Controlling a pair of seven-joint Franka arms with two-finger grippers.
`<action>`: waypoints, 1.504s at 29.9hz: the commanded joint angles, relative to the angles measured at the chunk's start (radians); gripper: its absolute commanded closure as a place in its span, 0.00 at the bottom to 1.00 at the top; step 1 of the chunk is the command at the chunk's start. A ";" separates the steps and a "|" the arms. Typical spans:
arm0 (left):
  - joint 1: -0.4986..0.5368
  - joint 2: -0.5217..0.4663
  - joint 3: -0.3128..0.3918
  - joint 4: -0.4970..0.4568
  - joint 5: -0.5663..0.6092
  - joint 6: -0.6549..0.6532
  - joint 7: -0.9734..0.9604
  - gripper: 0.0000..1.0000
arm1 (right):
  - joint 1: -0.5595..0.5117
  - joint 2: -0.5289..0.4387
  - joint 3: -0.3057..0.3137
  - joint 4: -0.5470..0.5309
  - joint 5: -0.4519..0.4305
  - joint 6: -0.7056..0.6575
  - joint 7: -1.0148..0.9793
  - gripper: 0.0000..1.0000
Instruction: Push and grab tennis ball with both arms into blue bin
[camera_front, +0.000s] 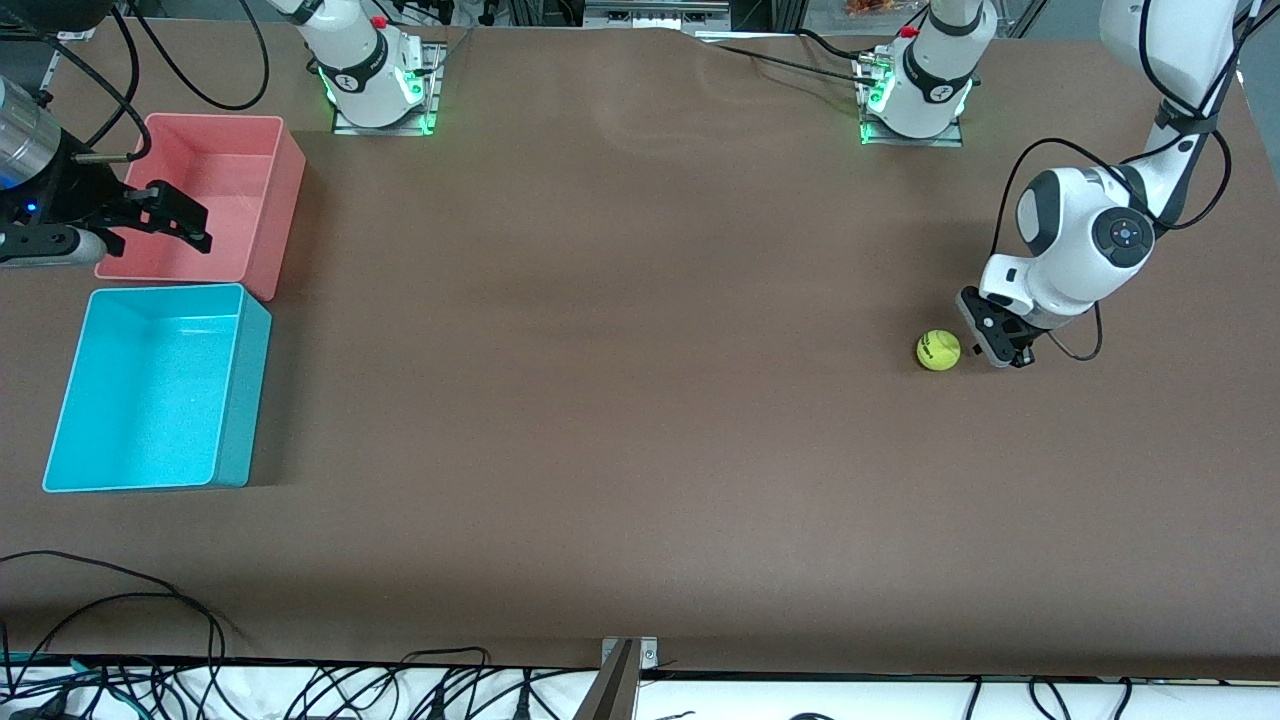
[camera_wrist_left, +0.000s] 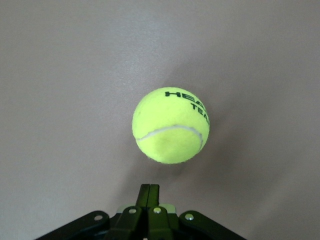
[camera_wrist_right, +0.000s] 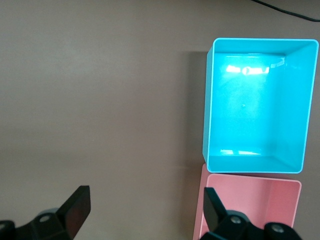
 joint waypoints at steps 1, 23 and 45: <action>0.007 0.049 -0.010 0.057 -0.037 0.006 0.088 1.00 | -0.001 0.005 0.003 0.018 0.005 -0.006 -0.003 0.00; -0.162 0.135 -0.163 0.222 -0.186 -0.056 -0.263 1.00 | -0.001 0.005 0.003 0.018 0.005 -0.006 -0.003 0.00; -0.087 0.097 -0.163 0.255 -0.090 -0.323 -0.248 1.00 | -0.001 0.005 0.003 0.018 0.005 -0.006 -0.004 0.00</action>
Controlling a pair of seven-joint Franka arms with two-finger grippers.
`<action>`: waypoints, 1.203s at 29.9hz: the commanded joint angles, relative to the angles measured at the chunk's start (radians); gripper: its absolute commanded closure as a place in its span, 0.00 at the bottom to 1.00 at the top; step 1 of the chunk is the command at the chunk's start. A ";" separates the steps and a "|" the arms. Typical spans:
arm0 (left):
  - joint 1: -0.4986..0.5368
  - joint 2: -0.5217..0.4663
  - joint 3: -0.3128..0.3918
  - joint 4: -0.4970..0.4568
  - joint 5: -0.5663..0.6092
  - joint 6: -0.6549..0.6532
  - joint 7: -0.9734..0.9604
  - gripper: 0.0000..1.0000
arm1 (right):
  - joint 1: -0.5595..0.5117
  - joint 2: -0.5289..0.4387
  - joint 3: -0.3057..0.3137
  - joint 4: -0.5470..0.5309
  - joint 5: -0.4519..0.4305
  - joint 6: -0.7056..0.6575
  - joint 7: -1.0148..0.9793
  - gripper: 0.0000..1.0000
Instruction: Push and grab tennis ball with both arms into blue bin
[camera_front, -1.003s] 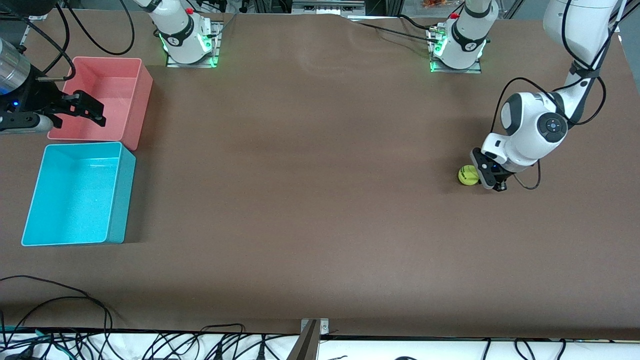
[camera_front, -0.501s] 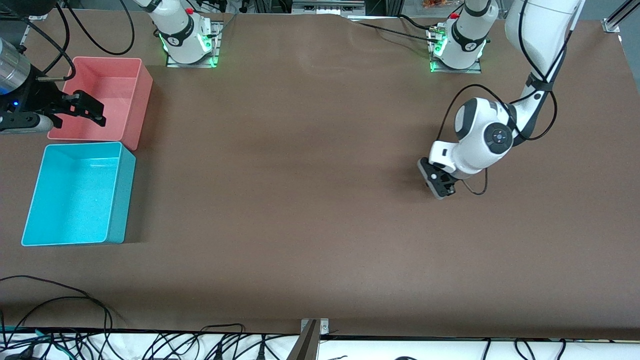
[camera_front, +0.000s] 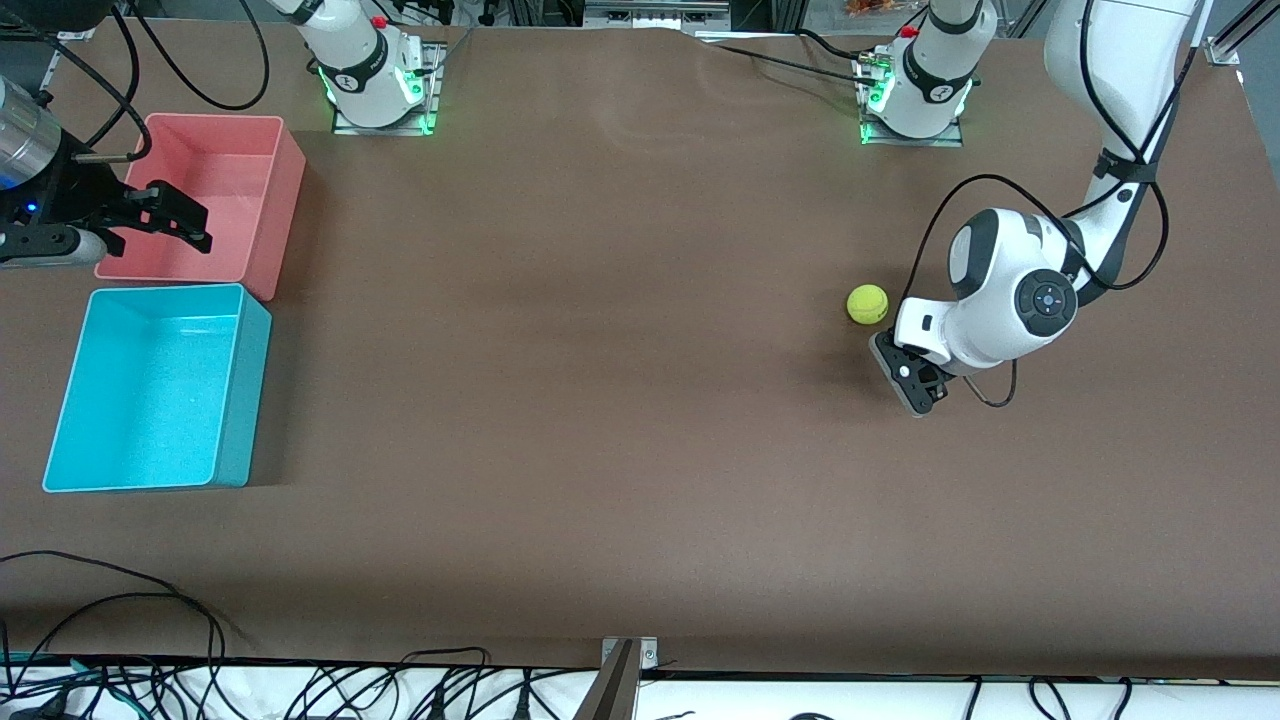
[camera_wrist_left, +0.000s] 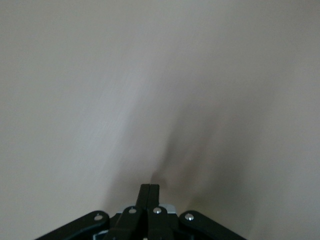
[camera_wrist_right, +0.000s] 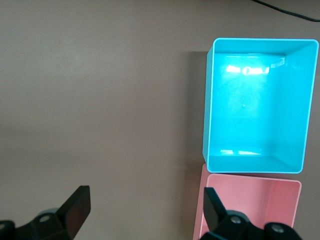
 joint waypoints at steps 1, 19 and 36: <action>0.012 -0.034 -0.006 -0.092 0.025 0.007 0.047 1.00 | -0.002 0.005 0.002 0.016 0.005 -0.006 -0.004 0.00; 0.045 -0.174 -0.008 -0.336 0.089 0.058 0.094 1.00 | -0.002 0.005 0.002 0.018 0.005 -0.006 -0.004 0.00; 0.048 -0.260 -0.008 -0.545 0.091 0.228 0.105 1.00 | -0.002 0.005 0.002 0.018 0.005 -0.006 -0.003 0.00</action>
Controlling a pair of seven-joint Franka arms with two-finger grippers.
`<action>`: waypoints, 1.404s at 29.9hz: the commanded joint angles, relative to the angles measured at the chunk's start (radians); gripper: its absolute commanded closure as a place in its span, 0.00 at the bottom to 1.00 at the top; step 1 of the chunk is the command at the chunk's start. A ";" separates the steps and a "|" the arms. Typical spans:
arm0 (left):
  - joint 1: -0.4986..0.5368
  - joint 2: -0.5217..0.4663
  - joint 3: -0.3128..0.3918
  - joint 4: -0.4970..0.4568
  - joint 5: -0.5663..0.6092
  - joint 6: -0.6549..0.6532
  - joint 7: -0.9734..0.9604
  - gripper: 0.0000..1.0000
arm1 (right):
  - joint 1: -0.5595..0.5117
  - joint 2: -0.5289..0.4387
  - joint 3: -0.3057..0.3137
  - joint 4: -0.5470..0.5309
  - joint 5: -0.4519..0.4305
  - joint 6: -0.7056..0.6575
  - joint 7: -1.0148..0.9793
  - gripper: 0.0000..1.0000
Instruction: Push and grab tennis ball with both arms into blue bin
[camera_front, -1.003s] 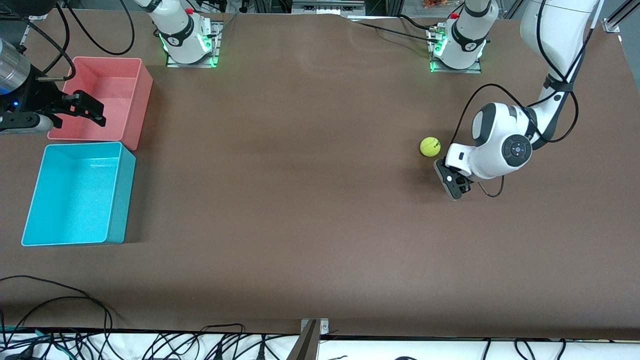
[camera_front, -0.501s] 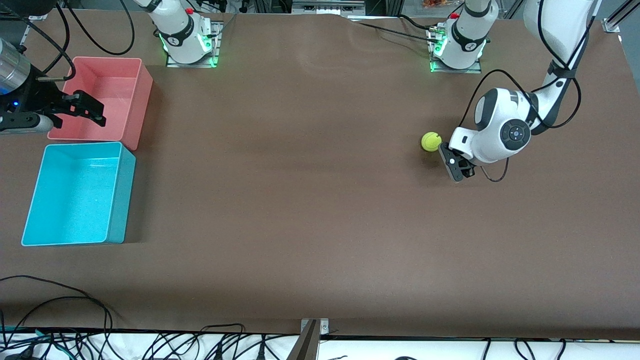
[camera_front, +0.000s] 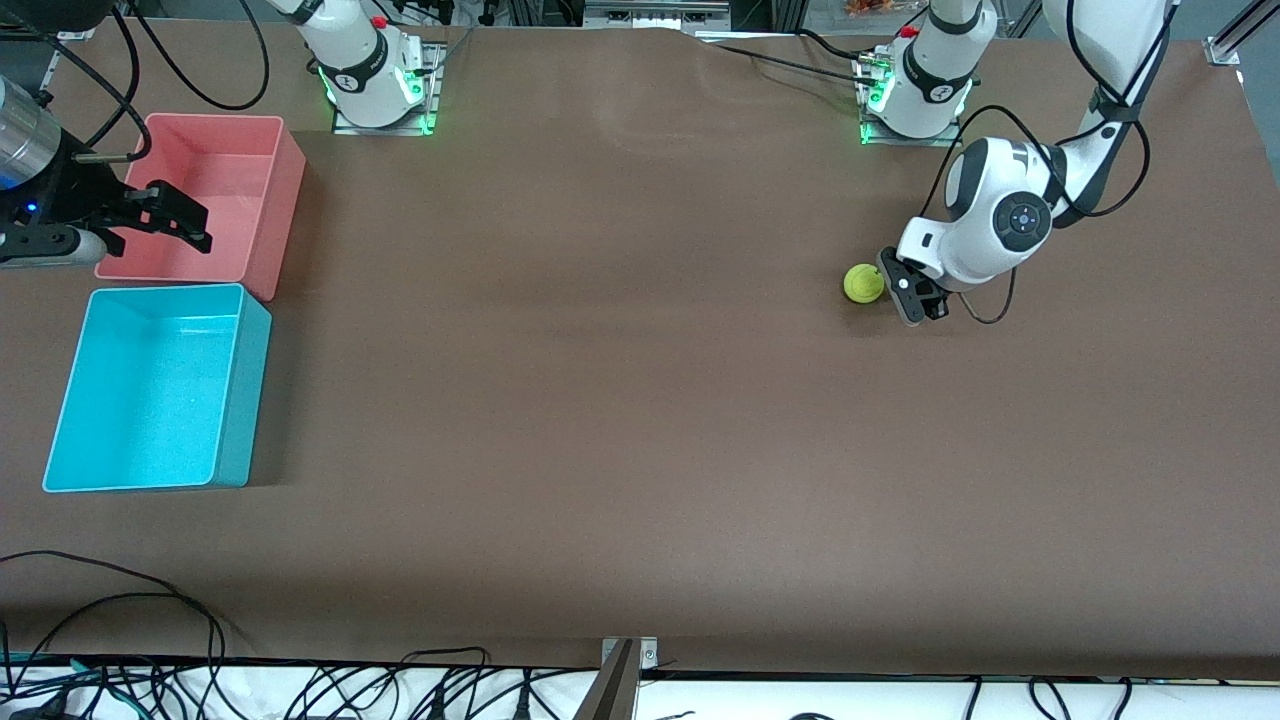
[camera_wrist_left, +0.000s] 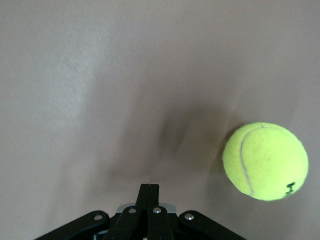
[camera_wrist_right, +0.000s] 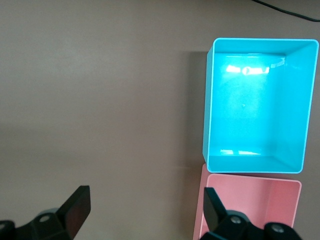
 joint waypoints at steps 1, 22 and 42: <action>0.014 -0.050 -0.007 -0.062 0.020 0.036 0.032 1.00 | -0.002 0.005 0.002 0.018 0.005 -0.006 -0.004 0.00; -0.020 0.025 -0.245 0.037 0.017 0.092 -0.480 1.00 | -0.002 0.005 0.002 0.018 0.005 -0.006 -0.004 0.00; 0.046 0.029 -0.235 0.287 0.023 -0.233 -0.560 1.00 | -0.002 0.005 0.002 0.018 0.005 -0.006 -0.004 0.00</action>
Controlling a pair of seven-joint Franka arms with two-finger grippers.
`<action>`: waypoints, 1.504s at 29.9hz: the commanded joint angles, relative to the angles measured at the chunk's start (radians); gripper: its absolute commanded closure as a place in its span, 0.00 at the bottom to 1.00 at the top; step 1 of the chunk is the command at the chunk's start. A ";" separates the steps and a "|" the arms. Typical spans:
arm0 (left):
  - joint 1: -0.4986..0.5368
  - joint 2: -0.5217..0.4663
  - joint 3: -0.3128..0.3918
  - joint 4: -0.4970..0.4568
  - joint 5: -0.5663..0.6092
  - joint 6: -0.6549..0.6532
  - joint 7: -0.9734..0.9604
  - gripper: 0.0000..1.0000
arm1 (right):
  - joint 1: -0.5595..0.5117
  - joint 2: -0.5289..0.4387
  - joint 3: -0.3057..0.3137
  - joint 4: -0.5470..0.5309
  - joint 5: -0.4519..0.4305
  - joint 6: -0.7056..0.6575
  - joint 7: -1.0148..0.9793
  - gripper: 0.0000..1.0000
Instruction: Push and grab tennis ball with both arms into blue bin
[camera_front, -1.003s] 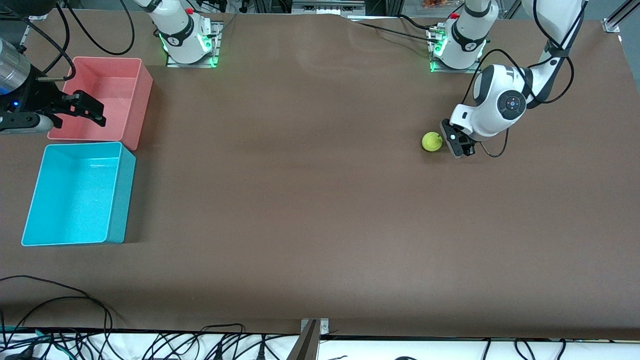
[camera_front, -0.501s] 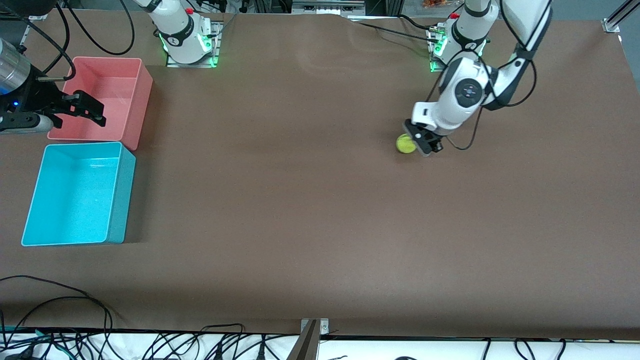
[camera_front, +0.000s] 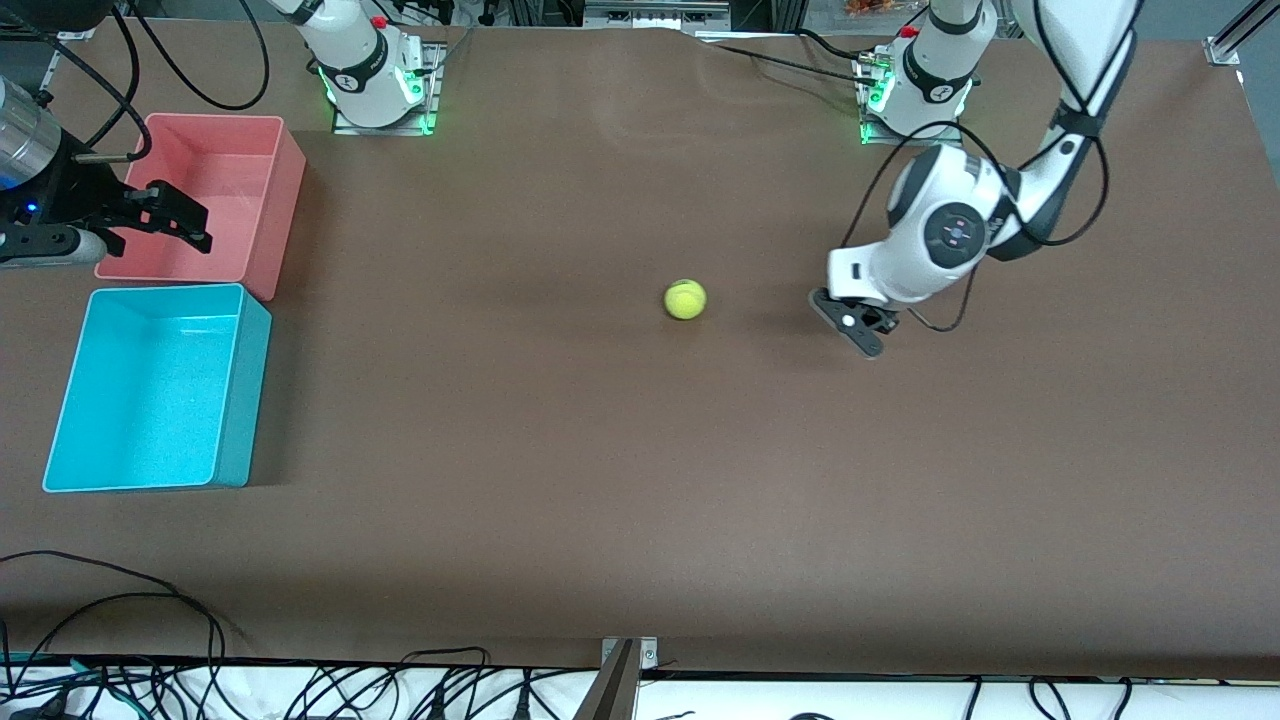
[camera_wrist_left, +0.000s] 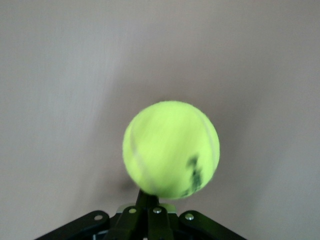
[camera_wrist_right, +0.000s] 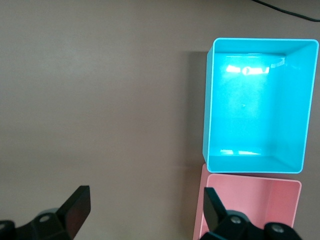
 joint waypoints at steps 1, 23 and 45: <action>0.004 -0.050 -0.003 -0.015 0.019 -0.006 0.029 1.00 | -0.002 0.005 0.002 0.018 0.005 -0.006 -0.004 0.00; -0.046 -0.371 0.146 0.032 0.058 -0.171 0.012 1.00 | -0.002 0.005 0.002 0.016 0.006 -0.009 -0.003 0.00; -0.227 -0.461 0.465 0.343 0.044 -0.609 -0.218 1.00 | -0.002 0.005 0.002 0.018 0.006 -0.012 -0.003 0.00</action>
